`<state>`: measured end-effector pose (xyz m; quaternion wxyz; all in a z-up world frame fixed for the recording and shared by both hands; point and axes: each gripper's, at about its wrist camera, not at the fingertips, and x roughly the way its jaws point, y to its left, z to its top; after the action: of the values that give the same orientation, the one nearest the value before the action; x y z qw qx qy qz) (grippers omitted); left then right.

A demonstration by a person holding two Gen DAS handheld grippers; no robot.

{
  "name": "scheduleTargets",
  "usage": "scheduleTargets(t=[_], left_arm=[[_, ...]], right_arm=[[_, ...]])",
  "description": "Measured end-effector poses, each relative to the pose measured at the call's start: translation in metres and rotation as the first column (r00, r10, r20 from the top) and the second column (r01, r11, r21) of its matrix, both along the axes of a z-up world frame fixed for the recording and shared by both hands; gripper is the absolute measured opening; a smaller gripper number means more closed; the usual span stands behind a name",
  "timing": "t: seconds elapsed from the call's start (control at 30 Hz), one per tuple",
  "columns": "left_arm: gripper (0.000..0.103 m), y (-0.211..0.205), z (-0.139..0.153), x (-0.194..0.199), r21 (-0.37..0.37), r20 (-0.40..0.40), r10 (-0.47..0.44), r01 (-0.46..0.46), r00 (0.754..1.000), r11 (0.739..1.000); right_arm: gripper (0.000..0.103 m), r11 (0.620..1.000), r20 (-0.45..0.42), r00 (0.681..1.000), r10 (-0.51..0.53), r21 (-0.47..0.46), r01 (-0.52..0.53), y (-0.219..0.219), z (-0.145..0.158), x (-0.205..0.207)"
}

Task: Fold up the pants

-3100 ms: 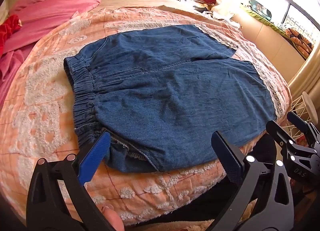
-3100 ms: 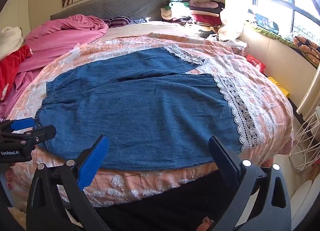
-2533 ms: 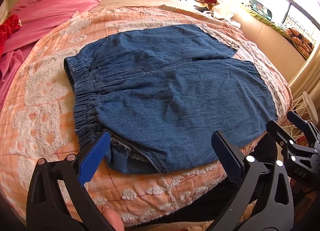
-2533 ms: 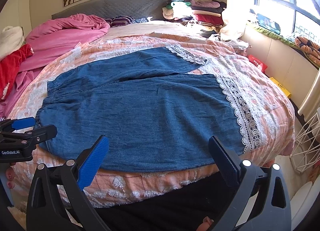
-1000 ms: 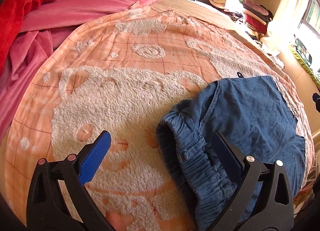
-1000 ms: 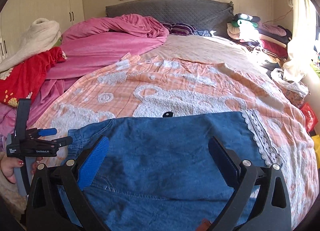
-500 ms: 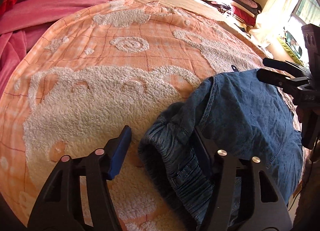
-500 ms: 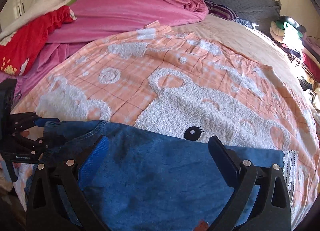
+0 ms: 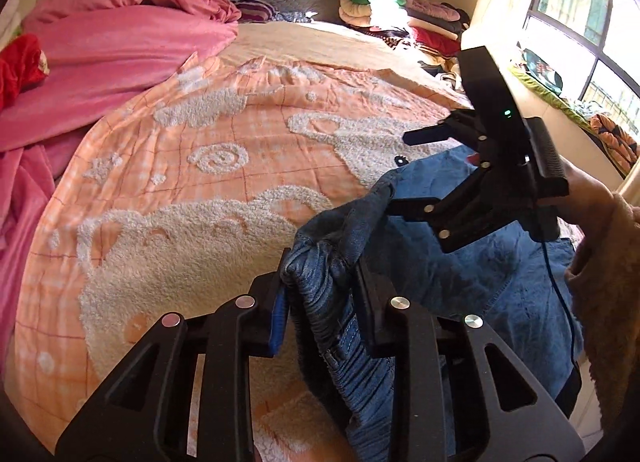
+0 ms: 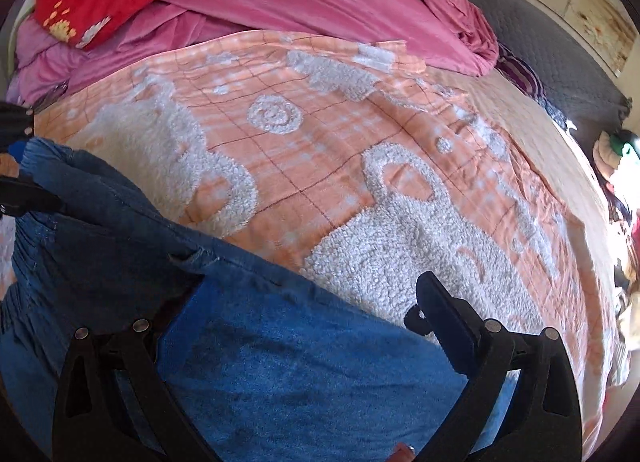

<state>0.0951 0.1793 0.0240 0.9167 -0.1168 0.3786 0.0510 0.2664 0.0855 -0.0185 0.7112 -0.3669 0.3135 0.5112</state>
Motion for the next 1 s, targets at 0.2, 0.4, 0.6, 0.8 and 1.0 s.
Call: scheduleTargets(t=[0.2,0.4,0.6,0.8,1.0], left_arm=[[0.021,0.0,-0.004,-0.003,0.0,-0.011,0.001,-0.001,1.0,1.0],[0.021,0.002,-0.007,-0.008,0.035,-0.016,0.022,-0.022,1.0,0.999],[0.021,-0.016,-0.003,-0.016,0.064,0.004,-0.03,0.03,1.0,0.997],[0.021,-0.037,0.004,-0.026,0.069,0.019,-0.123,0.121,0.992,0.99],[0.021,-0.058,0.011,-0.052,0.105,0.029,-0.192,0.188,0.981,0.977]], right_arm=[[0.039,0.998,-0.081,0.995,0.059,0.009,-0.059,0.002,-0.008,-0.015],[0.015,0.997,-0.009,1.0,-0.014,0.08,0.014,-0.024,0.0,-0.043],[0.012,0.963,-0.028,0.985,-0.171,0.209,0.173,-0.074,0.027,-0.065],[0.012,0.921,-0.097,0.962,-0.253,0.281,0.271,-0.125,0.043,-0.1],[0.012,0.904,-0.116,0.959,-0.259,0.321,0.283,-0.155,0.05,-0.147]])
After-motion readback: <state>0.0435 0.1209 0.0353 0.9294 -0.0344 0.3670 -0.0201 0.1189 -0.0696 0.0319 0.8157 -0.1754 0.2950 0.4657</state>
